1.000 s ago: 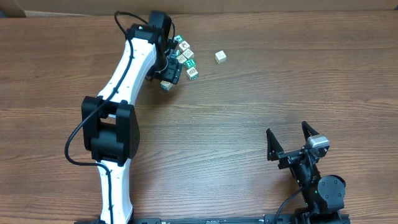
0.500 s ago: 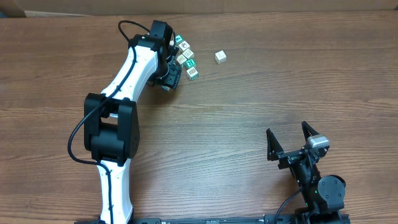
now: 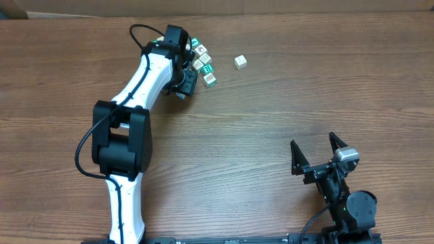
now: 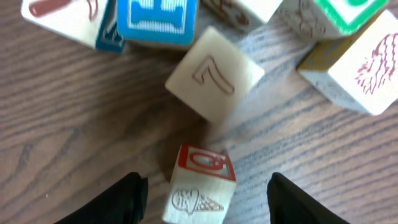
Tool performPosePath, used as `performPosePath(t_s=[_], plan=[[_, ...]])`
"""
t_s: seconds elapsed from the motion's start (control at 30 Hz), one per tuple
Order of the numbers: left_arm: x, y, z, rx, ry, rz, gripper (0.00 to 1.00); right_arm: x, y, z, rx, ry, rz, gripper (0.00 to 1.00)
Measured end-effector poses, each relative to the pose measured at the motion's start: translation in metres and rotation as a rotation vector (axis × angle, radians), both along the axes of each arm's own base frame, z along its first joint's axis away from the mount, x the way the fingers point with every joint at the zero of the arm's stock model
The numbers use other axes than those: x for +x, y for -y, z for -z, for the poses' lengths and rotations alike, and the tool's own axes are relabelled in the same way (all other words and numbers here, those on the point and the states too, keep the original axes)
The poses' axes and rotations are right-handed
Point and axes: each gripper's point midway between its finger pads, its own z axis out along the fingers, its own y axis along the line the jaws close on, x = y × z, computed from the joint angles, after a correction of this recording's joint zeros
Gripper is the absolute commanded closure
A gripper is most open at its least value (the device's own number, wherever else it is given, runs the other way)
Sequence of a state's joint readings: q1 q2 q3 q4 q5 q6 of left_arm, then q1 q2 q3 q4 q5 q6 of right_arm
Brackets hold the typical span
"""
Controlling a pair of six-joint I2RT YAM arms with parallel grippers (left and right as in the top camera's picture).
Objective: Form a horizontal line
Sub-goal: 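Lower the left gripper over the red-printed ice-cream block at the cluster's front, then close the left gripper on the red-printed ice-cream block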
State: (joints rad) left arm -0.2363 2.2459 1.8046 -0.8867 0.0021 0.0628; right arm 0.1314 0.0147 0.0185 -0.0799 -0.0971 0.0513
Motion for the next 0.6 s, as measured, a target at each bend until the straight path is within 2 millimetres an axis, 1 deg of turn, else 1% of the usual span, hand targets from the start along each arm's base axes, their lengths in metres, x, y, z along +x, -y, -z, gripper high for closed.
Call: performPosePath(t_s=[0.1, 0.2, 0.4, 0.53, 0.6], plan=[[0.003, 0.001, 0.001, -0.004, 0.016, 0.0, 0.41, 0.0, 0.0, 0.0, 0.0, 0.0, 0.0, 0.0], [0.001, 0.0, 0.006, -0.003, 0.011, 0.0, 0.41, 0.0, 0.0, 0.0, 0.0, 0.0, 0.0, 0.0], [-0.003, -0.001, 0.014, 0.0, 0.0, 0.0, 0.51, 0.0, 0.0, 0.0, 0.0, 0.0, 0.0, 0.0], [-0.005, -0.001, 0.016, 0.002, -0.007, 0.0, 0.58, 0.0, 0.0, 0.0, 0.0, 0.0, 0.0, 0.0], [-0.005, -0.001, 0.016, 0.002, -0.007, 0.0, 0.6, 0.0, 0.0, 0.0, 0.0, 0.0, 0.0, 0.0]])
